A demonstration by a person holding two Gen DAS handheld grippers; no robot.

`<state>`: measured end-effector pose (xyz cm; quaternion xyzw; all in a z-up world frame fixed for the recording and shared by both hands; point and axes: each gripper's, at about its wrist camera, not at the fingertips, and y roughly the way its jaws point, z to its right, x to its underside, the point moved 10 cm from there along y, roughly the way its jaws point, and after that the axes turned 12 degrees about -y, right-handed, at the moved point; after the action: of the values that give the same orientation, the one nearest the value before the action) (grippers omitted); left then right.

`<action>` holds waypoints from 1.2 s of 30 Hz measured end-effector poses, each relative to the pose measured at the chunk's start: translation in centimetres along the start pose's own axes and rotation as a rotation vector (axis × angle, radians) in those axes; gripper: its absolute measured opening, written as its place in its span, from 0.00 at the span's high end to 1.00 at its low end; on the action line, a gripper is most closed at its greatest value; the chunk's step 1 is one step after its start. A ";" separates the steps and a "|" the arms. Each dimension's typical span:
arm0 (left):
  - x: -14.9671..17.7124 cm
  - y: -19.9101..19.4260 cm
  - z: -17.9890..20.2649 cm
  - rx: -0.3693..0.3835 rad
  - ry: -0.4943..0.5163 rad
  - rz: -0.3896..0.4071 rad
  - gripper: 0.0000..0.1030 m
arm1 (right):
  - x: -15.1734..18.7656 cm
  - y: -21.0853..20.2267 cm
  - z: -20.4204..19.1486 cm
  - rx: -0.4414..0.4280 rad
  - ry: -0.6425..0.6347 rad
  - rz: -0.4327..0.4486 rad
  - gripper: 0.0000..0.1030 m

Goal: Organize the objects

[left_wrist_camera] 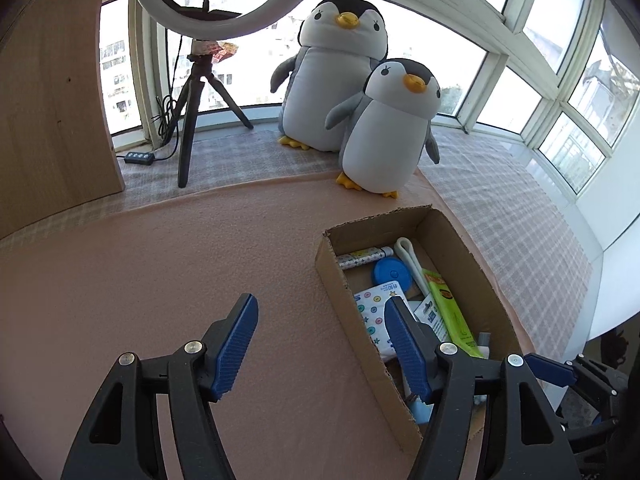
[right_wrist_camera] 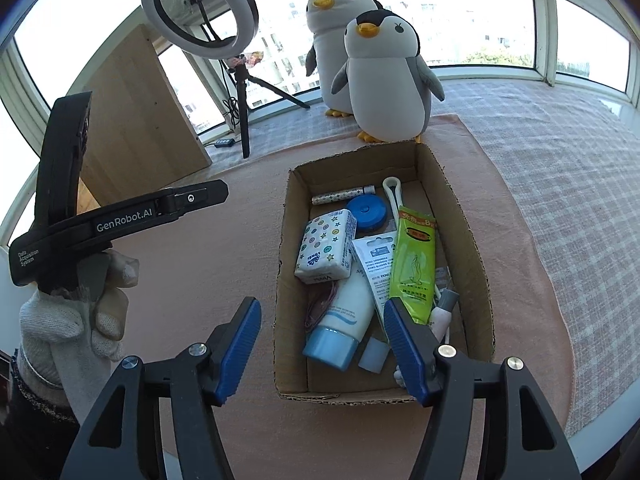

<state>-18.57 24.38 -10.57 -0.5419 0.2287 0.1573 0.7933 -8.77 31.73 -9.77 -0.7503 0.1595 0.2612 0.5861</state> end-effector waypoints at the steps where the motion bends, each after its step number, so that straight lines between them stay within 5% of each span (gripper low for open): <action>1: 0.2 -0.7 -0.7 -0.004 -0.002 0.007 0.32 | -0.1 0.0 -0.5 0.001 -0.001 0.001 0.42; 19: 5.3 -11.8 -15.1 -0.111 -0.106 0.106 0.10 | -1.3 1.1 -13.9 -0.010 -0.106 0.025 0.33; 36: 12.3 -13.5 -24.2 -0.228 -0.179 0.026 0.08 | 1.0 3.7 -19.6 0.021 -0.153 -0.006 0.31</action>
<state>-6.08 -3.04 -13.96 -0.6094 0.1447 0.2400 0.7417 -5.97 11.98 -9.78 -0.7225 0.1149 0.3144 0.6050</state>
